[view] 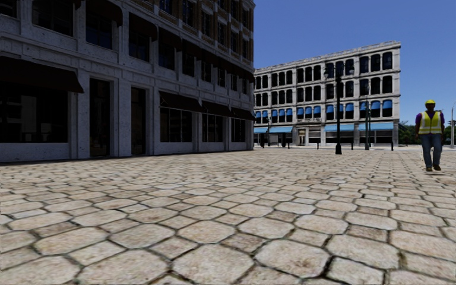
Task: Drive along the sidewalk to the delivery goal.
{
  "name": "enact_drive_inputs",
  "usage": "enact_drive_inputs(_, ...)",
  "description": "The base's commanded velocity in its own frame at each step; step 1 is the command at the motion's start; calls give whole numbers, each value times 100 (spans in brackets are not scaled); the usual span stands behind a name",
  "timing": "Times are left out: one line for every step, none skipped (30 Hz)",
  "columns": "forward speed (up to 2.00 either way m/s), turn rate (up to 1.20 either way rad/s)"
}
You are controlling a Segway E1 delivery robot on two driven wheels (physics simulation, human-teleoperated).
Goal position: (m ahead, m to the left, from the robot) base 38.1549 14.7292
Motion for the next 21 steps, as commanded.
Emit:
enact_drive_inputs(200, 0)
enact_drive_inputs(200, 0)
enact_drive_inputs(200, 0)
enact_drive_inputs(200, 0)
enact_drive_inputs(200, 0)
enact_drive_inputs(200, 0)
enact_drive_inputs(200, 0)
enact_drive_inputs(200, 0)
enact_drive_inputs(200, 0)
enact_drive_inputs(200, 0)
enact_drive_inputs(200, 0)
enact_drive_inputs(200, 0)
enact_drive_inputs(200, 0)
enact_drive_inputs(200, 0)
enact_drive_inputs(200, 0)
enact_drive_inputs(200, 0)
enact_drive_inputs(200, 0)
enact_drive_inputs(200, 0)
enact_drive_inputs(200, 0)
enact_drive_inputs(200, 0)
enact_drive_inputs(200, 0)
